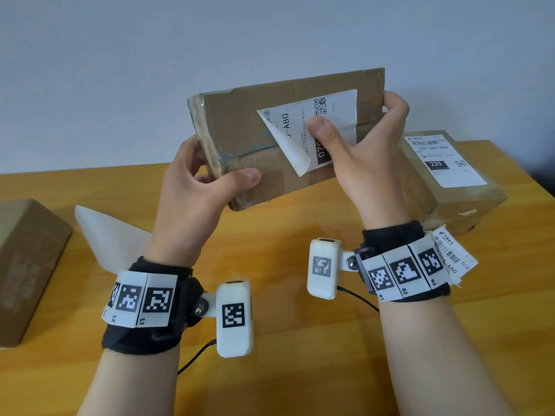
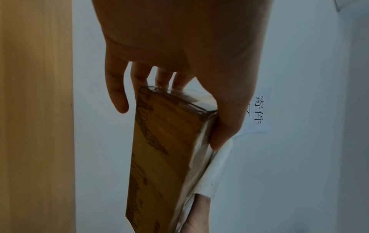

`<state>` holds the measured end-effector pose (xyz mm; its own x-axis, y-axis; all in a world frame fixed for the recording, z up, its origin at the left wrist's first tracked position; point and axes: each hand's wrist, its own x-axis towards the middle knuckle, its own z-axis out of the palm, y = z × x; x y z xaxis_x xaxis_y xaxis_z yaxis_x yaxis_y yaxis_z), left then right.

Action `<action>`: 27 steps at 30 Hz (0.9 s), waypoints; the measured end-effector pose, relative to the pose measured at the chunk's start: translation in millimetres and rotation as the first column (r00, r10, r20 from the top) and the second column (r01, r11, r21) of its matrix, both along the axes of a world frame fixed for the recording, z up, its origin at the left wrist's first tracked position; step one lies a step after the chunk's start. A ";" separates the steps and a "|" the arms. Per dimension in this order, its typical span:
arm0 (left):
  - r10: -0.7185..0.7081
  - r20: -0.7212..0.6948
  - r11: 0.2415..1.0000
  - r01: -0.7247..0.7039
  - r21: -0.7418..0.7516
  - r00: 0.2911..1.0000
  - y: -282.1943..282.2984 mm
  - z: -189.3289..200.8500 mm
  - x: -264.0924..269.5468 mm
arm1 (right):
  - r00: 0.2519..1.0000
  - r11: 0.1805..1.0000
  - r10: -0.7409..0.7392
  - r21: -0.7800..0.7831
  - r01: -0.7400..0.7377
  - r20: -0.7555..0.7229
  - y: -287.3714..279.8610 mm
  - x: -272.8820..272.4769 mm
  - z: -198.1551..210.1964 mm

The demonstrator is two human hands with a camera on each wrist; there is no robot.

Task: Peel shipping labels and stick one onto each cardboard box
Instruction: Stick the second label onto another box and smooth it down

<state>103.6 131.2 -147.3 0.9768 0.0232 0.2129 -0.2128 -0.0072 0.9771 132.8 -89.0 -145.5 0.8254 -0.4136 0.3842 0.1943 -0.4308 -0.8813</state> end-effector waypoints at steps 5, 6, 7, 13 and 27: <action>-0.054 0.024 0.996 0.052 0.071 0.998 -0.2 3.3 -3.2 | 0.997 0.995 -0.056 -0.084 0.060 0.054 -0.3 -5.5 3.5; -0.072 0.023 0.994 0.069 0.084 0.997 -1.5 3.8 -4.4 | 0.993 0.989 -0.076 -0.119 0.087 0.092 1.4 -6.2 3.7; -0.083 0.023 0.993 0.081 0.092 0.996 -3.3 4.6 -5.3 | 0.987 0.981 -0.100 -0.155 0.119 0.124 3.5 -6.2 3.1; -0.082 0.033 0.988 0.078 0.131 0.996 -11.1 5.8 -8.3 | 0.968 0.956 -0.215 -0.175 0.235 0.128 11.1 -5.1 3.3; -0.072 0.084 0.985 0.058 0.161 0.994 -14.6 7.9 -11.5 | 0.904 0.939 -0.336 0.022 0.343 0.263 3.0 0.8 0.6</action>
<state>92.0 116.7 -139.4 0.9521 -0.0808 0.2948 -0.3038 -0.1428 0.9420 133.6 -86.0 -144.9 0.5072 -0.6386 0.5787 0.2523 -0.5321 -0.8082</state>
